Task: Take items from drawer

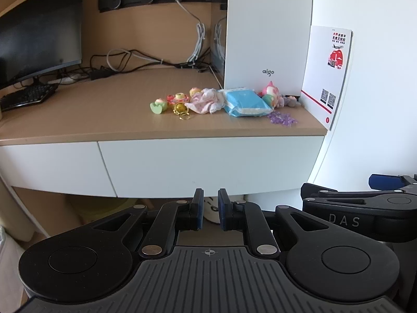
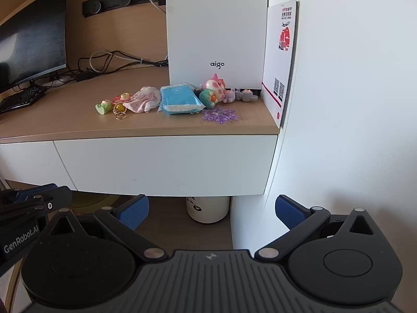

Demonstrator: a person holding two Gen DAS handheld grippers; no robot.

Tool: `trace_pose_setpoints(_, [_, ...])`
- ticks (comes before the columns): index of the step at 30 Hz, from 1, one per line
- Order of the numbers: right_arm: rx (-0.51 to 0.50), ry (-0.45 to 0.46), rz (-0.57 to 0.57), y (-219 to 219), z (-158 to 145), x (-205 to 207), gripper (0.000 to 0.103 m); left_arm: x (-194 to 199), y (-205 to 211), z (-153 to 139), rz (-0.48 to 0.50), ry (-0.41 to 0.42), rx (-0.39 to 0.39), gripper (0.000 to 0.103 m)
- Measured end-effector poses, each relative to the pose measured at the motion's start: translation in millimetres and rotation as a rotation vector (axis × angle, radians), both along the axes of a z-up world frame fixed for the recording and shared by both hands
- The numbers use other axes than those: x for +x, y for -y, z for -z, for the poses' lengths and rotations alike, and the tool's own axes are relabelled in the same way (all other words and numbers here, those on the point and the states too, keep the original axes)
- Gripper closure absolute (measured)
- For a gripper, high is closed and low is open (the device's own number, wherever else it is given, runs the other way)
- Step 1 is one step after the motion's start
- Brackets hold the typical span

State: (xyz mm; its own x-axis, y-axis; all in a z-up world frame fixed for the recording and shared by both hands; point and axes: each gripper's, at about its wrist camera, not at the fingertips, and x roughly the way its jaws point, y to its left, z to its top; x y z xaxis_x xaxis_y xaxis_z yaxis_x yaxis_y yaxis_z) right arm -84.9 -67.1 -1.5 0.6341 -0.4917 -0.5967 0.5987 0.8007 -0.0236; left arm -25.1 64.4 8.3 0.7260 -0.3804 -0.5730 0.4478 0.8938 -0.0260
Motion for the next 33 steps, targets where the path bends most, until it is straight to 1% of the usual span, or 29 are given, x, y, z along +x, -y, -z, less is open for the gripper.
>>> trace_pose_setpoints(6, [0.0, 0.0, 0.006, 3, 0, 0, 0.0, 3, 3, 2, 0.008, -0.024, -0.003, 0.089])
trace_pose_setpoints(11, [0.002, -0.005, 0.013, 6, 2, -1, 0.0, 3, 5, 3, 0.013, -0.018, -0.001, 0.089])
trace_pose_setpoints(16, [0.006, -0.008, 0.011, 7, 3, -1, 0.0, 3, 10, 2, 0.024, 0.011, 0.008, 0.089])
trace_pose_setpoints(22, [0.014, -0.006, 0.037, 15, 3, -3, 0.0, 5, 18, 3, 0.051, 0.001, 0.013, 0.089])
trace_pose_setpoints(27, [0.064, -0.003, 0.05, 20, 2, -2, 0.0, 12, 18, 3, 0.073, -0.033, 0.039, 0.089])
trace_pose_setpoints(31, [0.099, 0.01, 0.067, 21, -3, -2, 0.0, 19, 12, 0, 0.126, -0.053, 0.08, 0.089])
trace_pose_setpoints(33, [0.112, 0.016, 0.075, 22, -5, -4, 0.0, 27, 6, -1, 0.133, -0.067, 0.093, 0.089])
